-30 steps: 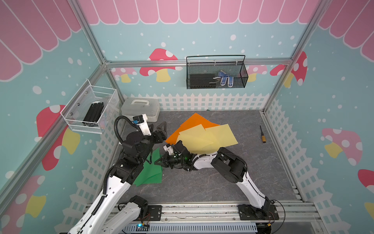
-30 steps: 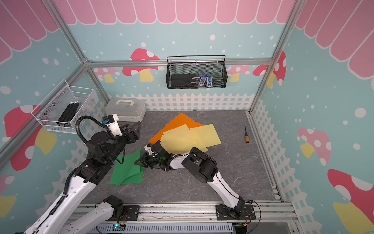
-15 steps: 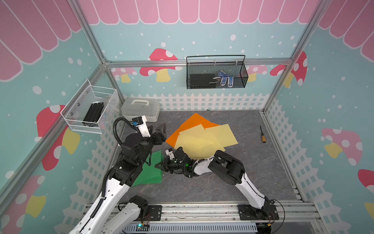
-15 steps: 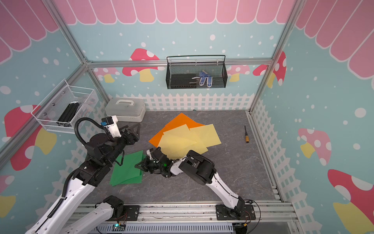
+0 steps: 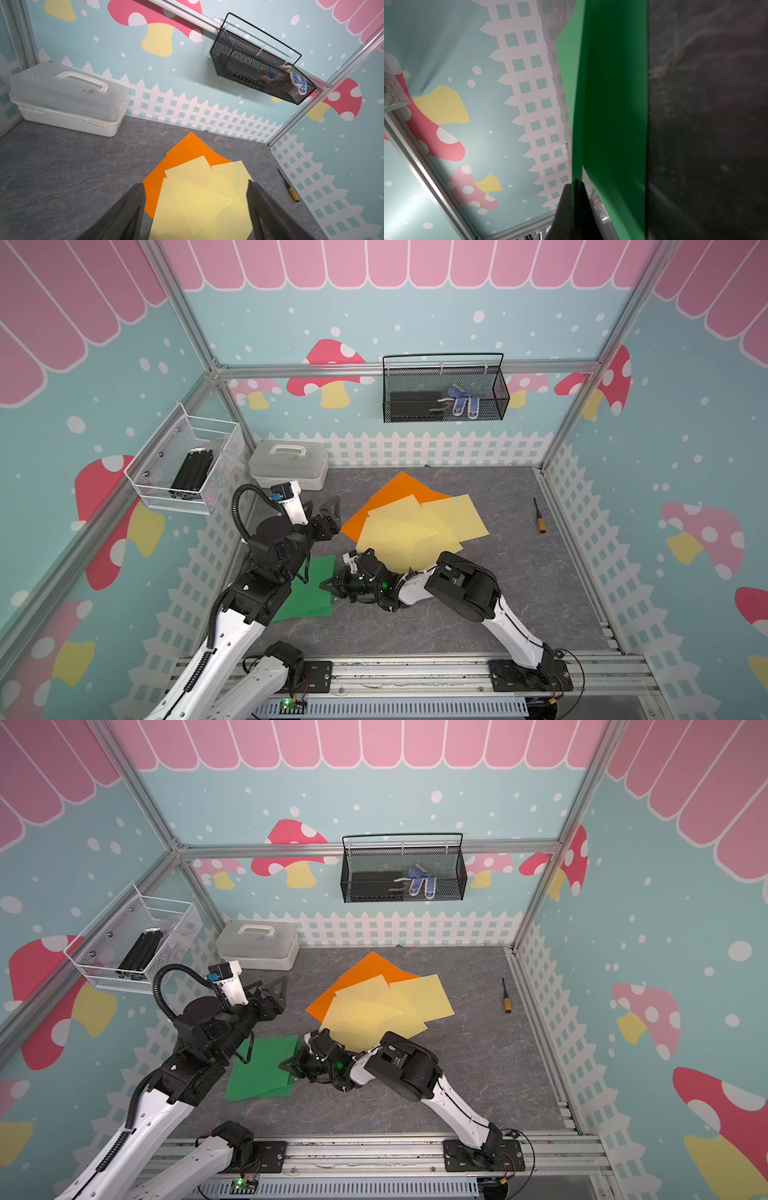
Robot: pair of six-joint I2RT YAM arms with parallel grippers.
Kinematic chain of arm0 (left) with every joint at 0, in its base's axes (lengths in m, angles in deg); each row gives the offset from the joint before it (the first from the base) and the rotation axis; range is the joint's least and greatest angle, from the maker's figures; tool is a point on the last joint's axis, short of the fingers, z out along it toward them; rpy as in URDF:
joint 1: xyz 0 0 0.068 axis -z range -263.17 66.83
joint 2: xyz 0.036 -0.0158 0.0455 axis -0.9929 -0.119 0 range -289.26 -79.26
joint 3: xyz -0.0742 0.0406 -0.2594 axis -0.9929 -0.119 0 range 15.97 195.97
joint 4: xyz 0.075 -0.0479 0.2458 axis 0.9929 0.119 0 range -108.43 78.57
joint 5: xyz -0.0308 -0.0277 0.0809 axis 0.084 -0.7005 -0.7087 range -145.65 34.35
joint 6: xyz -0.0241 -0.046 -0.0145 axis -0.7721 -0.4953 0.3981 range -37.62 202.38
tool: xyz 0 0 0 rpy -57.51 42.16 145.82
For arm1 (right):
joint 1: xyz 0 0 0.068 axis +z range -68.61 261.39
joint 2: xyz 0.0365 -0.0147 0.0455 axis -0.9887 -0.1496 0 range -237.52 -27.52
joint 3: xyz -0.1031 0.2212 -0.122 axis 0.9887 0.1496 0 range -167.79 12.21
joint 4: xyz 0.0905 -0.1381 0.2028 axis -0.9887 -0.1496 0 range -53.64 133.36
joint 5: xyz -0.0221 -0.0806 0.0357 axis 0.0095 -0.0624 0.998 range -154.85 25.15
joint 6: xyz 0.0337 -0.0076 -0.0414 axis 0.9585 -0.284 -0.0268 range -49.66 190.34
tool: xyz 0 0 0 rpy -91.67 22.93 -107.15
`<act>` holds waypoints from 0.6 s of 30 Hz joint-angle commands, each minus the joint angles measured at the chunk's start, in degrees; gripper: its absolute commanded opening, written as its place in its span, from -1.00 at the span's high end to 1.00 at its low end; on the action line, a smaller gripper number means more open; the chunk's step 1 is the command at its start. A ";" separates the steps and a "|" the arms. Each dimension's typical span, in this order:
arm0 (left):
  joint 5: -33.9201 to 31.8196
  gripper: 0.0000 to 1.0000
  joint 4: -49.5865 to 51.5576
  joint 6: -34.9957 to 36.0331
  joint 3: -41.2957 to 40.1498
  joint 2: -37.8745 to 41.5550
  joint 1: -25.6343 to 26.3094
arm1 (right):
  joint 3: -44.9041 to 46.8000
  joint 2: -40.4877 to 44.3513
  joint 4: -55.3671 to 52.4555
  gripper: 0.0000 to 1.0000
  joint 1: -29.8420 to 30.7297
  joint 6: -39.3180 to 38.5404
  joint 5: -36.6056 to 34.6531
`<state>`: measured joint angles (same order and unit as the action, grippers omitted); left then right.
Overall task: Sort the scattered colored papers by color
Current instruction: Place the colored paper.
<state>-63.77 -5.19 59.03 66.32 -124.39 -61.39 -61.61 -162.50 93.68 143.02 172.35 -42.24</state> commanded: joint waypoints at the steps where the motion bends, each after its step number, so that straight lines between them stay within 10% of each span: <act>1: 0.14 -0.59 1.07 0.14 -0.64 1.17 -0.42 | 0.02 -2.01 2.63 1.00 0.38 7.49 -2.71; 18: 0.53 -0.60 1.48 -0.29 -1.06 1.62 -0.95 | 0.66 -0.63 -2.40 0.59 1.13 6.97 -2.39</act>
<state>-63.57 -4.05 58.98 66.08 -123.51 -62.04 -61.63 -163.51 94.25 143.43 173.34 -42.78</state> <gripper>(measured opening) 0.799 0.202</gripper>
